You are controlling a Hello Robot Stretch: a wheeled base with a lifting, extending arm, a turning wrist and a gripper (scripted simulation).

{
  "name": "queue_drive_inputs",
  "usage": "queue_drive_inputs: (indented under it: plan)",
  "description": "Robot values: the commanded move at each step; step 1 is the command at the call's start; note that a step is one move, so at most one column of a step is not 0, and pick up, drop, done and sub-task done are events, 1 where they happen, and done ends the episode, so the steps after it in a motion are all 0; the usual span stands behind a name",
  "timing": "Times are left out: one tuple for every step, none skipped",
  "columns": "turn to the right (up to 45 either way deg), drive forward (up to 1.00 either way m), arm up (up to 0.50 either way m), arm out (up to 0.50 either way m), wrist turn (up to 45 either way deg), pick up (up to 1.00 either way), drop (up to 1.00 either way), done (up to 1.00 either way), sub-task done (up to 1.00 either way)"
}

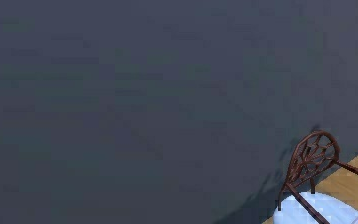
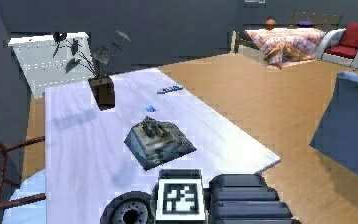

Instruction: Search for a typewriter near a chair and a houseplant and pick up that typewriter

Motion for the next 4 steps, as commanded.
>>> queue_drive_inputs:
  plan:
    - [0.0, 0.0, 0.0, 0.34, 0.0, 0.0, 0.0, 0.0, 0.0]
    - [0.0, 0.0, 0.0, 0.0, 45.0, 0.0, 0.0, 0.0, 0.0]
    - [0.0, 0.0, 0.0, 0.0, 45.0, 0.0, 0.0, 0.0, 0.0]
    - [0.0, 0.0, 0.0, 0.0, 45.0, 0.0, 0.0, 0.0, 0.0]
